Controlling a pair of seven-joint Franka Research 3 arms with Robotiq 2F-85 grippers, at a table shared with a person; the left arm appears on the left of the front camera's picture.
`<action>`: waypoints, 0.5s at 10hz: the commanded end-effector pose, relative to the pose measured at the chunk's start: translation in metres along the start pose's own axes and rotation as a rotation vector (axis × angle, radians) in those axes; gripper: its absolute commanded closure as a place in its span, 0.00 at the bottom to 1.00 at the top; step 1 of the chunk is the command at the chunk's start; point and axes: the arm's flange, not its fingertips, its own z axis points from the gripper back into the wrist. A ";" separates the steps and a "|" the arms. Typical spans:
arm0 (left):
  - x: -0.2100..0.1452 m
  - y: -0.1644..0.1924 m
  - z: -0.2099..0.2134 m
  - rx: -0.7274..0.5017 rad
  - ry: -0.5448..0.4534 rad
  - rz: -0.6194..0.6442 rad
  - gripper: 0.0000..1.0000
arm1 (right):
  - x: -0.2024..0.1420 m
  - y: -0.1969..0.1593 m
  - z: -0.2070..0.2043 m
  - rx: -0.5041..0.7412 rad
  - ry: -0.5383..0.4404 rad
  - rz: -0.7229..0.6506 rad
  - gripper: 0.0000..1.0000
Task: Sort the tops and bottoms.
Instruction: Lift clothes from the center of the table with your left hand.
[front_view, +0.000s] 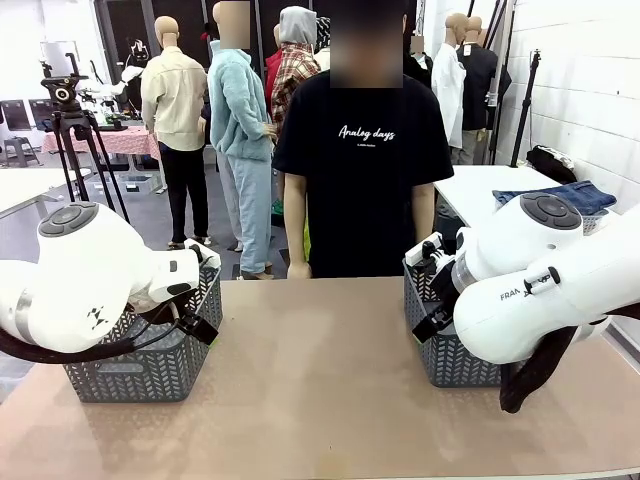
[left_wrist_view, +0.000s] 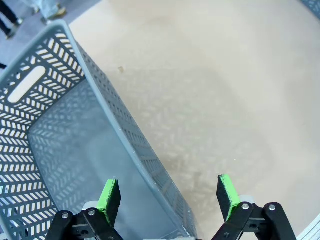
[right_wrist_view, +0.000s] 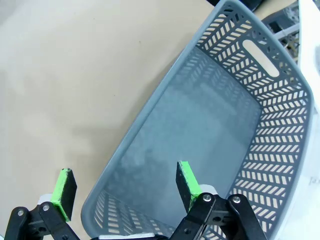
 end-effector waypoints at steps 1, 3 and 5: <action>0.000 0.001 0.000 0.000 0.000 0.003 0.00 | 0.000 0.000 0.000 0.000 0.000 0.000 0.00; 0.000 0.001 0.000 0.000 0.000 0.003 0.00 | 0.000 0.000 0.000 0.000 0.000 0.000 0.00; 0.000 0.001 0.000 0.000 0.000 0.003 0.00 | 0.000 0.000 0.000 0.000 0.000 0.000 0.00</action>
